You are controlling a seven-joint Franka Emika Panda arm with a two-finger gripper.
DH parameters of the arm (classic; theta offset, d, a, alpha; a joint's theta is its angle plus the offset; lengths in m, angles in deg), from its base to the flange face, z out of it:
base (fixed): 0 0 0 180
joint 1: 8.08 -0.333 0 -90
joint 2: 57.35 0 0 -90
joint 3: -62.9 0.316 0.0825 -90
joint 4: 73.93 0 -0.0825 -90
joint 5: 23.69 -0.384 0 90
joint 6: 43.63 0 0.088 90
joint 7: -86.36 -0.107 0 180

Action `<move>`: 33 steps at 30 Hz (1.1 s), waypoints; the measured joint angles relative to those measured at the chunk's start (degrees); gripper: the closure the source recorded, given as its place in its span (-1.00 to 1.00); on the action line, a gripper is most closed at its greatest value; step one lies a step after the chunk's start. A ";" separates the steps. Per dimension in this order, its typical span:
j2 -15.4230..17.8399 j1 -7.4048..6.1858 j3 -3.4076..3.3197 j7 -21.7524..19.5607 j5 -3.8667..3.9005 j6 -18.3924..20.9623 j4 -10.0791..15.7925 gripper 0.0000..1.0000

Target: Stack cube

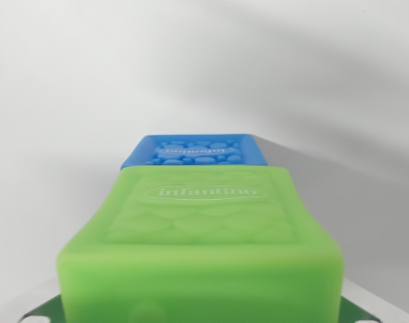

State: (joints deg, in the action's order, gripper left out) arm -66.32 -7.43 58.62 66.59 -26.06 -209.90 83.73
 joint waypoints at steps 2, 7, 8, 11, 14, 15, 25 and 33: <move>-0.22 0.01 0.04 0.05 -0.09 -0.21 -0.02 1.00; -0.33 0.02 0.07 0.12 -0.19 -0.31 -0.04 -1.00; -0.33 0.02 0.07 0.12 -0.19 -0.32 -0.04 -1.00; -0.33 0.02 0.07 0.13 -0.20 -0.32 -0.05 -1.00; -0.33 0.02 0.07 0.14 -0.20 -0.32 -0.05 -1.00; -0.33 0.02 0.07 0.14 -0.20 -0.33 -0.05 -1.00; -0.33 0.03 0.07 0.15 -0.20 -0.33 -0.06 -1.00; -0.33 0.03 0.07 0.15 -0.21 -0.33 -0.06 -1.00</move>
State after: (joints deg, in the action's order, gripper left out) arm -66.65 -7.40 58.69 66.74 -26.26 -210.23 83.68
